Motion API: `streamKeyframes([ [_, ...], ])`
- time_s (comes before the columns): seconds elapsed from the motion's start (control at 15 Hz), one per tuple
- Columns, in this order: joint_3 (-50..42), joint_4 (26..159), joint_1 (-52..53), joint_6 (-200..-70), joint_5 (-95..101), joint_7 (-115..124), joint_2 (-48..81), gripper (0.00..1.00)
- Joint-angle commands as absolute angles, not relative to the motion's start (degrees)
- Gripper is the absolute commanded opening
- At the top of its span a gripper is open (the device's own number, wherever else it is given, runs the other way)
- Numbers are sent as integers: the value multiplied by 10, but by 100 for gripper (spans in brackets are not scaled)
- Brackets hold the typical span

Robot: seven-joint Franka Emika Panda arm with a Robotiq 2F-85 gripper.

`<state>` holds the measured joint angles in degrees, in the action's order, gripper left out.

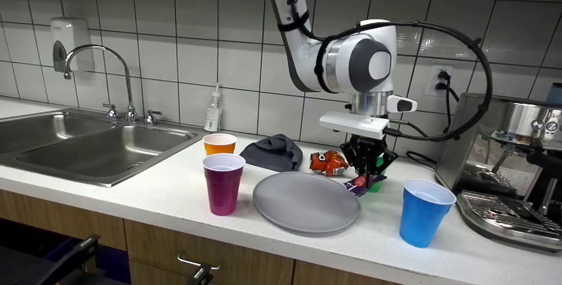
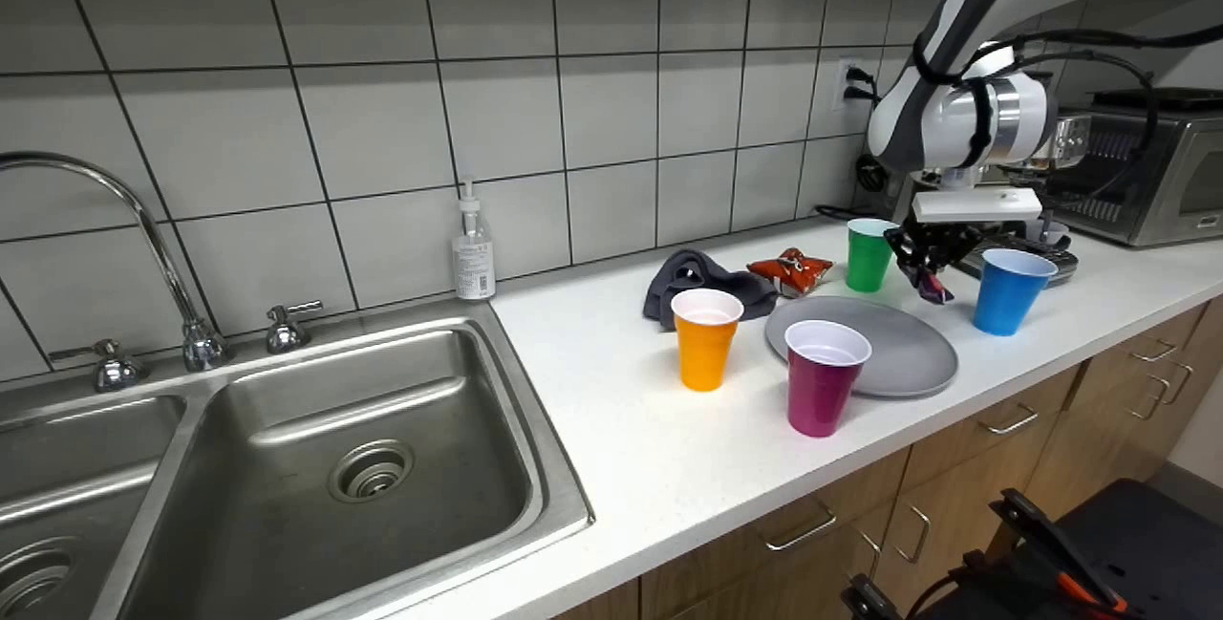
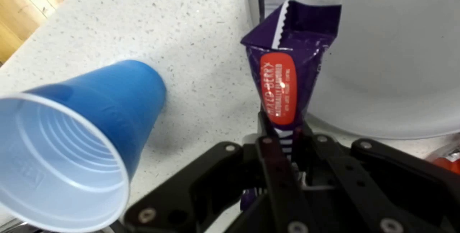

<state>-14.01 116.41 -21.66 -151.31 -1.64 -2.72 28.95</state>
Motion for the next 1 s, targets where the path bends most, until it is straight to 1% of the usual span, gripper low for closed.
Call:
streamKeyframes([
  [0.0,-153,1104,-215,-1482,-26,10,327,4],
  [0.6,-179,1020,-214,-1474,-23,71,401,4],
  [0.67,-181,1015,-213,-1474,-22,74,406,40],
  [0.73,-182,1010,-213,-1474,-23,77,410,42],
  [0.93,-182,1001,-214,-1477,-22,77,418,63],
])
